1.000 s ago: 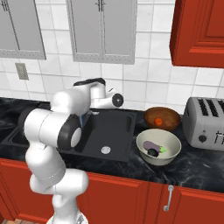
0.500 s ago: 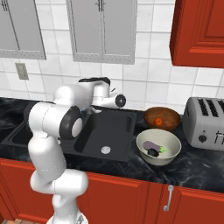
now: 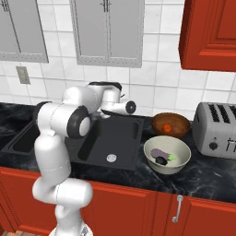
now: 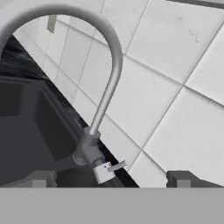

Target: Pick the eggplants from the sink and place them in one bowl. Place the apple in the other bowl. Then turn off the sink faucet.

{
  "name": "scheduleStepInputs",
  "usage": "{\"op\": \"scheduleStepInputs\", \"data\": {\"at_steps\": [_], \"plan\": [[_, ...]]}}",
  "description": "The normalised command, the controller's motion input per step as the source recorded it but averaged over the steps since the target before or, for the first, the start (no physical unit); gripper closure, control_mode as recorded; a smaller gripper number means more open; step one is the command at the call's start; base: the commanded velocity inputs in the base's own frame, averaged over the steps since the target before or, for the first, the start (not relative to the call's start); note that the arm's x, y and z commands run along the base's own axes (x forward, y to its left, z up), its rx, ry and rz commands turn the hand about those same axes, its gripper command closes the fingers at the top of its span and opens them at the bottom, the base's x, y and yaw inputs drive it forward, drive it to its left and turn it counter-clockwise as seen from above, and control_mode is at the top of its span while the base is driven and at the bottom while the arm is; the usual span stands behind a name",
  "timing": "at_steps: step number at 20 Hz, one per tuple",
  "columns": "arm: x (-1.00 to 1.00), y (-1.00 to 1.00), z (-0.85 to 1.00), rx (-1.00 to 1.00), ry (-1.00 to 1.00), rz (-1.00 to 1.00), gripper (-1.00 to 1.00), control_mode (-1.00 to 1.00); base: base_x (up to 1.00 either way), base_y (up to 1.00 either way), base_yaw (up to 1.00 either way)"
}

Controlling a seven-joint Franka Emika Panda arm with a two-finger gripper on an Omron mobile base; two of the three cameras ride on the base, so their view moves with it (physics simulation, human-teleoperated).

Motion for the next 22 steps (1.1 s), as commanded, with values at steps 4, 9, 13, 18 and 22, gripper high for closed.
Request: {"op": "scheduleStepInputs", "data": {"at_steps": [4, 9, 13, 18, 22], "plan": [[0.19, 0.0, -0.19, 0.02, 0.0, 0.02, -1.0, -1.0, 0.0, 0.0, 0.0], [0.2, 0.0, -0.18, 0.01, 0.0, 0.02, -1.0, -1.0, 0.0, 0.0, 0.0], [0.26, 0.0, -0.16, 0.02, 0.0, 0.01, -1.0, -1.0, 0.0, 0.0, 0.0], [0.28, 0.0, -0.17, 0.02, 0.0, 0.01, -1.0, -1.0, 0.0, 0.0, 0.0], [0.26, 0.0, -0.16, 0.02, 0.0, 0.0, -1.0, -1.0, 0.0, 0.0, 0.0]]}}
